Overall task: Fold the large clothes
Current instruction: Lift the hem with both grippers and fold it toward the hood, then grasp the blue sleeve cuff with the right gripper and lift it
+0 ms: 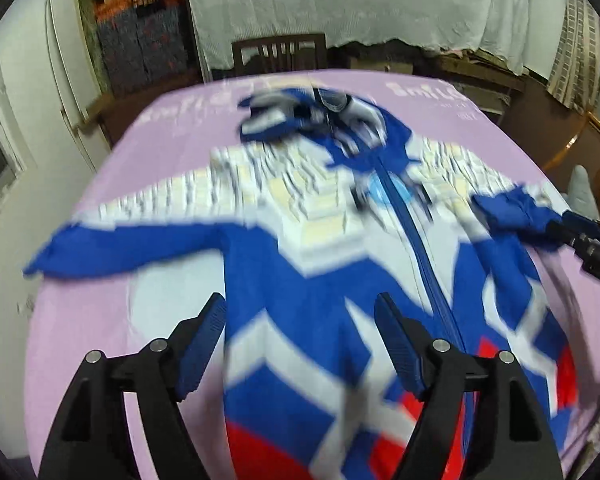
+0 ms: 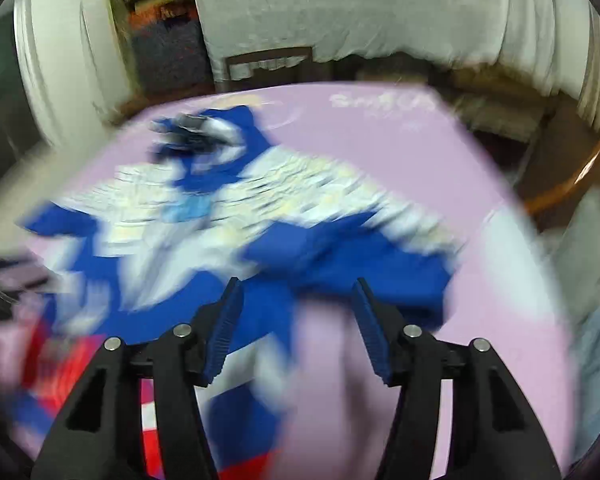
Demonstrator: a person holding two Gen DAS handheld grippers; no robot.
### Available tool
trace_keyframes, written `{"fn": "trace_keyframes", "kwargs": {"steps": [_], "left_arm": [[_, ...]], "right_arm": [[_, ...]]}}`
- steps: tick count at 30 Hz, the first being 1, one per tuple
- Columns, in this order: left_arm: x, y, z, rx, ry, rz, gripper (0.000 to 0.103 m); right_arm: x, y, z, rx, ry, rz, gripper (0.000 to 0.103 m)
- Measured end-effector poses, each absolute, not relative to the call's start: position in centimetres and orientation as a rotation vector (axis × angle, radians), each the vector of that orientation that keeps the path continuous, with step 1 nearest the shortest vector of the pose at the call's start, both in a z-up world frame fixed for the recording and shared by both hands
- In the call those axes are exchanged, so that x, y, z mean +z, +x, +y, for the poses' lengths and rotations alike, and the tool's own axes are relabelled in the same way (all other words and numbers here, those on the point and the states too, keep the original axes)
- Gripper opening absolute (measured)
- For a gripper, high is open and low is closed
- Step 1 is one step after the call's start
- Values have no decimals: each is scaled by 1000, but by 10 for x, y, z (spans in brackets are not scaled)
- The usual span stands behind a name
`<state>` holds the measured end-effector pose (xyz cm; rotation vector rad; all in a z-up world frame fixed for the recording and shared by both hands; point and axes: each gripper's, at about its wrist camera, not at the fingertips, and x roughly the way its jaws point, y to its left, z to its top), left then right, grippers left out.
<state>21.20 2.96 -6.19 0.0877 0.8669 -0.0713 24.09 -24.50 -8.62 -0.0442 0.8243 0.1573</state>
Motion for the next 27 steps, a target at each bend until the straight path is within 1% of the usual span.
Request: {"fn": "trace_keyframes", "kwargs": {"steps": [3, 8, 9, 10, 11, 12, 13, 15, 18, 21, 24, 27], "left_arm": [[-72, 235, 26, -57, 82, 883, 77], [-110, 258, 20, -46, 64, 927, 77], [-119, 261, 21, -33, 68, 947, 79], [-121, 261, 24, -26, 58, 938, 85], [-121, 262, 27, -19, 53, 939, 86], [-122, 262, 30, -20, 42, 943, 88], [-124, 264, 33, -23, 28, 950, 93], [-126, 265, 35, -27, 15, 955, 94], [-127, 264, 32, -21, 37, 955, 98], [-128, 264, 33, -24, 29, 960, 99], [-127, 264, 33, -22, 32, 958, 100], [-127, 264, 33, -22, 31, 958, 99]], "right_arm": [[-100, 263, -233, 183, -156, 861, 56], [-116, 272, -188, 197, -396, 812, 57], [-122, 278, -181, 182, -429, 809, 56], [-126, 280, -178, 170, -447, 805, 49], [-128, 279, -179, 163, -454, 800, 29], [-125, 285, -185, 158, -421, 801, 24], [-119, 287, -195, 162, -356, 798, 22], [-99, 292, -231, 144, -175, 774, 16], [-73, 290, -315, -6, 62, 720, 13], [-65, 280, -390, -155, 225, 688, 12], [-71, 262, -462, -294, 381, 654, 10], [-93, 250, -502, -358, 495, 664, 10]]}}
